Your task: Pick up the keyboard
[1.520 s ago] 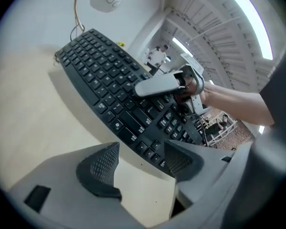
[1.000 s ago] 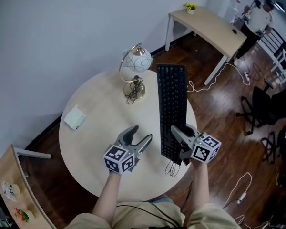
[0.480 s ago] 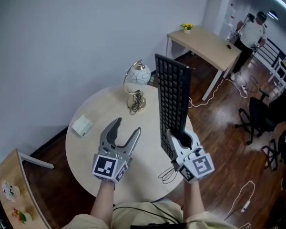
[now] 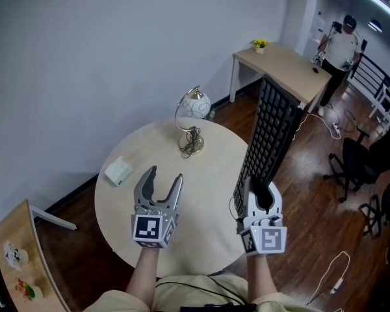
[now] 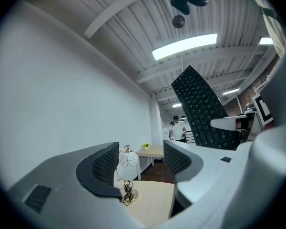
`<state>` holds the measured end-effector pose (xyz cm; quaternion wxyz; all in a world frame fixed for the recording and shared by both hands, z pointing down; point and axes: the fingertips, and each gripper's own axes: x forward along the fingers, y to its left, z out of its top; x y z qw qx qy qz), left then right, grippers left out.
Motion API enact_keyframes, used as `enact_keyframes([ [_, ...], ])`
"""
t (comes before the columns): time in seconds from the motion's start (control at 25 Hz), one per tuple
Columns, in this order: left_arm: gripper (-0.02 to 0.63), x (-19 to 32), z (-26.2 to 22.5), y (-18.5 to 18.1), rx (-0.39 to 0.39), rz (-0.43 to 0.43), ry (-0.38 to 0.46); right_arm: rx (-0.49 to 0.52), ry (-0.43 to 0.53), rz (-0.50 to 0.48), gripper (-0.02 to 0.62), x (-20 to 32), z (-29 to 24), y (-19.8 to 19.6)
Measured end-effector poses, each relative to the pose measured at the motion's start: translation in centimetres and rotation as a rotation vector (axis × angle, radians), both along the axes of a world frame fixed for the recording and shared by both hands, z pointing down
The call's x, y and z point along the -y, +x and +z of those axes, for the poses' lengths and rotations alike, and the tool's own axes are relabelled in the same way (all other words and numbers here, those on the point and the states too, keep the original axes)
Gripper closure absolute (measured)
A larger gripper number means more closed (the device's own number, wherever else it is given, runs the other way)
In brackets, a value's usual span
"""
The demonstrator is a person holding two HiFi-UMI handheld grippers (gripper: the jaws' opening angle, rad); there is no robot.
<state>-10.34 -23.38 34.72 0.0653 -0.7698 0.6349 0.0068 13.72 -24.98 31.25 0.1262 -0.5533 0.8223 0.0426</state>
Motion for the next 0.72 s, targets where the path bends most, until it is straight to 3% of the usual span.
enact_keyframes([
  [0.08,0.32,0.0,0.6,0.3,-0.004,0.001,-0.013,0.018,-0.041,0.032,0.494,0.3,1.0,1.0],
  [0.24,0.321,0.2,1.3,1.1,0.003,0.011,-0.022,-0.039,-0.059,0.06,0.495,0.5,3.0,2.2],
  [0.72,0.321,0.3,1.0,2.0,0.031,0.022,-0.03,-0.054,-0.041,0.068,0.494,0.4,2.3,2.4],
])
